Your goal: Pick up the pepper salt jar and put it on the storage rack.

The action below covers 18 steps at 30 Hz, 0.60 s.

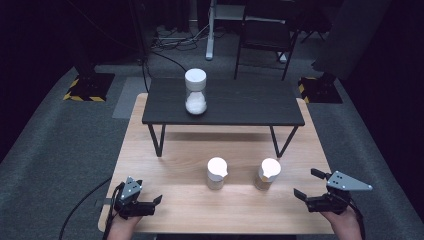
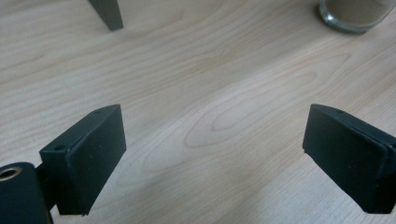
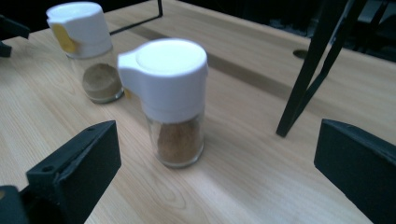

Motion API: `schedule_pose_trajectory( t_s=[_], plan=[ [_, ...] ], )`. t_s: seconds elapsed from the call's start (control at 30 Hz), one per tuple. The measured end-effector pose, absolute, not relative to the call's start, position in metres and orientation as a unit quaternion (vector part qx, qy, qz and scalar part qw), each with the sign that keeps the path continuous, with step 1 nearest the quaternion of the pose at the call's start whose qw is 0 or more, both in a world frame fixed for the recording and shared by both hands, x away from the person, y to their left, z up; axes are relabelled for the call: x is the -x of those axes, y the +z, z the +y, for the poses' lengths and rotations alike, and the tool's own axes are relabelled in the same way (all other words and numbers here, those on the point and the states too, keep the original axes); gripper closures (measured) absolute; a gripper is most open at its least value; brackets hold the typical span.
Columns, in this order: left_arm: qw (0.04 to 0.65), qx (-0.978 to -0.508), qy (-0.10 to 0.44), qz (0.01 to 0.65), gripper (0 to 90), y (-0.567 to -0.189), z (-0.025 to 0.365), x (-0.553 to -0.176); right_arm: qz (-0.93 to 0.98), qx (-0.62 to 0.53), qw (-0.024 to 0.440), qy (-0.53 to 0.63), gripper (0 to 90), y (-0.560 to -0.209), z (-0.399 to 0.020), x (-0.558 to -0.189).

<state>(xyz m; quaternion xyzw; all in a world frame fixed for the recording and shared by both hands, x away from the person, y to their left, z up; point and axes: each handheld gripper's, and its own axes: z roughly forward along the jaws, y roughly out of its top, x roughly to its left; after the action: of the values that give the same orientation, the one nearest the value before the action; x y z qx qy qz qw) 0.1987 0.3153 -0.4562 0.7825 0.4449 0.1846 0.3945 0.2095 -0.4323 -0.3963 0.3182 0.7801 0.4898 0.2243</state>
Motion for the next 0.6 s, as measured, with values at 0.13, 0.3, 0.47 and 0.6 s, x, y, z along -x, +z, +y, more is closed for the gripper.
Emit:
schedule_pose_trajectory(
  t_s=[0.13, 0.3, 0.47, 0.6],
  plan=[
    [0.381, -0.787, 0.178, 0.451, 5.8, -0.456, 0.313, -0.202, 0.771, -0.306, 0.235, 0.507, 0.2, -0.388, -0.432, -0.202],
    [0.367, -0.794, 0.171, 0.454, 5.8, -0.457, 0.311, -0.206, 0.762, -0.293, 0.255, 0.518, 0.0, -0.377, -0.428, -0.19],
    [0.357, -0.797, 0.166, 0.458, 5.8, -0.457, 0.309, -0.209, 0.758, -0.282, 0.262, 0.527, 0.0, -0.37, -0.425, -0.184],
    [0.353, -0.796, 0.164, 0.463, 6.2, -0.458, 0.31, -0.21, 0.755, -0.275, 0.262, 0.535, 0.0, -0.367, -0.422, -0.182]
  ],
)
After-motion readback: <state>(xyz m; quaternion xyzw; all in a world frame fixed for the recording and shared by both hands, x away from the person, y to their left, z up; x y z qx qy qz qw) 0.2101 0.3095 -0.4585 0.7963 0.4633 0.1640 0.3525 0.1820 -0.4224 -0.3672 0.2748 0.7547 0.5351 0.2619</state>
